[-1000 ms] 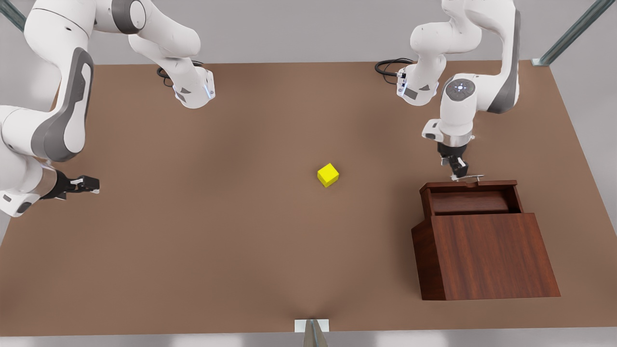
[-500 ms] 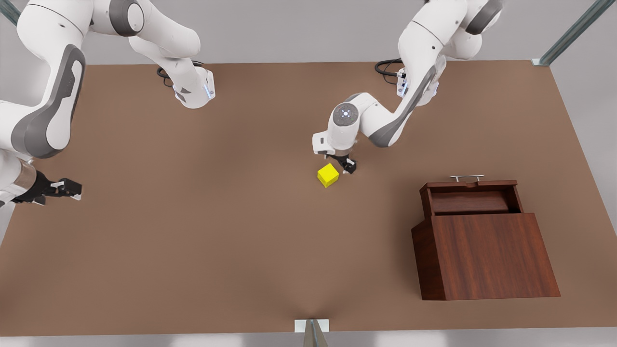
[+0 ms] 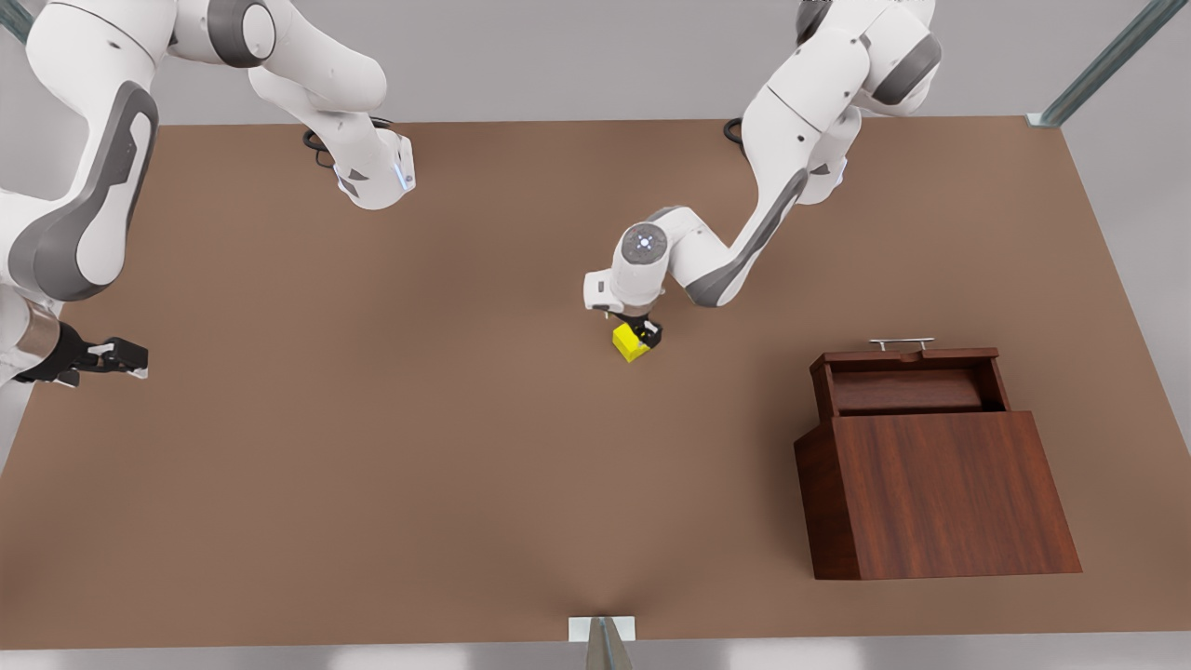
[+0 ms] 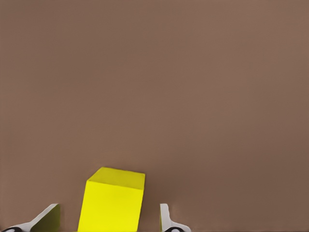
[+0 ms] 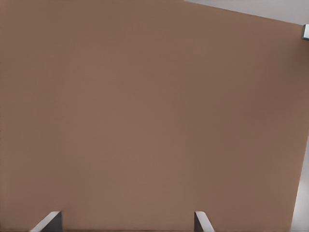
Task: Open the drawer with left arm, place the square in the middle with right arm, and place the square in the drawer with left arm
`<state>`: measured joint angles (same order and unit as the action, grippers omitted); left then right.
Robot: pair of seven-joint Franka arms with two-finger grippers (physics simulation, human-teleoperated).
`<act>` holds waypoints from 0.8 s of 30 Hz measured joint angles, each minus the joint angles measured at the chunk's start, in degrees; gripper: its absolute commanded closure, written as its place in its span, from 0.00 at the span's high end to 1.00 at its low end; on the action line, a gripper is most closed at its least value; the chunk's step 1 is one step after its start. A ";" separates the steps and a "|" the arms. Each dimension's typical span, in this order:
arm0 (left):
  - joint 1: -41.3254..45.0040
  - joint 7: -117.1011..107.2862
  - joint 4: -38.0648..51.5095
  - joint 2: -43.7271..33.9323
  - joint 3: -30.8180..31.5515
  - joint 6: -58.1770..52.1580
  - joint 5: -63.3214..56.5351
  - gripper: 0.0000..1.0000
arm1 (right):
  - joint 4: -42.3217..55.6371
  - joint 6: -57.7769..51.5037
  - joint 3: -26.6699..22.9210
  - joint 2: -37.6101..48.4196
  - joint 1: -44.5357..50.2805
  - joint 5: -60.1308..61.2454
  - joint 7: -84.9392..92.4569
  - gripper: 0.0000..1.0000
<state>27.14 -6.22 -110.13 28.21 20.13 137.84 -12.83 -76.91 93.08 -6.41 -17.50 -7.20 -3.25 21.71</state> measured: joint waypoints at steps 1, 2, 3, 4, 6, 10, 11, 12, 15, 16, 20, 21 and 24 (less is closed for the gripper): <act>-0.08 1.34 0.00 0.01 -0.08 -0.10 -0.62 1.00 | 0.00 0.00 -0.01 -0.01 -0.34 0.00 0.07 1.00; -0.07 1.42 -0.01 0.43 -0.09 -0.07 -1.09 1.00 | 0.08 0.00 0.00 -0.08 -0.31 -0.02 0.00 1.00; -0.07 1.39 -0.07 0.61 -0.09 -0.03 -1.44 1.00 | 0.09 0.00 -0.06 0.00 -0.31 -0.06 0.00 1.00; -0.07 1.10 -0.01 0.79 -0.09 0.06 -1.70 1.00 | 0.10 -0.08 -0.09 0.16 -0.26 -0.09 0.00 1.00; -0.07 0.79 -0.08 1.14 0.00 0.06 -2.02 1.00 | 0.26 -0.18 -0.09 0.31 -0.06 -0.09 0.00 1.00; -0.08 0.69 -0.09 1.64 -0.01 0.06 -2.30 1.00 | 0.35 -0.97 -0.09 0.35 -0.09 -0.09 0.00 1.00; -0.07 0.60 -0.09 1.97 0.00 0.10 -2.34 1.00 | 0.35 -0.91 -0.09 0.27 -0.09 -0.09 0.00 1.00; -0.07 0.60 -0.09 2.11 0.00 0.15 -2.35 1.00 | 0.27 -0.93 -0.09 0.27 -0.09 -0.09 0.00 1.00; -0.07 0.60 -0.09 3.04 0.00 0.33 -2.35 1.00 | 0.26 -0.88 -0.09 0.22 -0.09 -0.09 0.00 1.00; -0.07 0.60 -0.09 3.24 0.00 0.40 -2.35 1.00 | 0.26 -0.88 -0.09 0.19 -0.09 -0.09 0.00 1.00; -0.07 0.60 -0.09 4.46 0.00 0.76 -2.32 1.00 | 0.18 -0.89 -0.01 0.18 -0.10 -0.09 0.00 1.00; -0.07 0.60 -0.09 4.49 0.00 0.69 -2.31 1.00 | 0.18 -0.88 -0.01 0.18 -0.09 -0.09 0.00 1.00; -0.07 0.60 -0.09 5.24 0.00 1.08 -2.22 1.00 | 0.18 -0.95 -0.08 0.23 -0.07 -0.09 0.00 1.00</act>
<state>27.07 -5.62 -110.22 33.45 20.13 138.91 -15.05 -76.73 92.13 -6.49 -17.27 -7.27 -3.34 21.71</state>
